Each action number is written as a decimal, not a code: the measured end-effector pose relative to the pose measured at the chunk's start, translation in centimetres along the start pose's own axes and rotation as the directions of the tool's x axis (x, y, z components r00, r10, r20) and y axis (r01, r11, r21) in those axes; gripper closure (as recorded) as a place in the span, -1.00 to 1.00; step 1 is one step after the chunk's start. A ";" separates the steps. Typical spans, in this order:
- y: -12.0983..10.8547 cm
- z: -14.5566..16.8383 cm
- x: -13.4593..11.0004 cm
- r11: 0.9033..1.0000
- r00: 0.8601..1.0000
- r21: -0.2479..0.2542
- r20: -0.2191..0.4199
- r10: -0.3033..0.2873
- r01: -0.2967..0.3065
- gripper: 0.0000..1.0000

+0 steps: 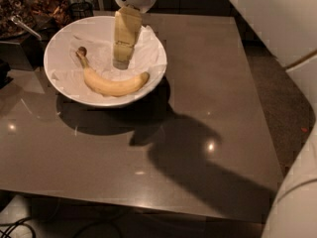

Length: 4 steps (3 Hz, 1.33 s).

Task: Pick banana from white bowl

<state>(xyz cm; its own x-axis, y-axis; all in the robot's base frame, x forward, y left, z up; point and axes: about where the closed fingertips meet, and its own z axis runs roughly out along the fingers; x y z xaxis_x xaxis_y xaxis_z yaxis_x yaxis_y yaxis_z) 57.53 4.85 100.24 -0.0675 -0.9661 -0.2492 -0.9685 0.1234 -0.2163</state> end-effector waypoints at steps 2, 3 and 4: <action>-0.6 4.7 -0.9 0.998 0.997 -0.035 -0.067 0.046 -0.048 -0.78; -0.7 6.5 -1.4 0.999 0.994 -0.031 -0.107 0.039 -0.042 -0.66; -1.0 8.1 -1.8 1.000 0.989 -0.021 -0.147 0.018 -0.021 -0.56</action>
Offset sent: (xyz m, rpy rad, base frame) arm 0.0120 0.0141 -0.0668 -0.1540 0.1340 -0.0739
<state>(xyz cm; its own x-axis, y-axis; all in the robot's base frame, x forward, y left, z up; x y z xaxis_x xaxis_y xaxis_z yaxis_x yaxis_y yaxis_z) 60.52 8.25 93.27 -0.1192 -0.9866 -0.1117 -0.9717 0.1390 -0.1912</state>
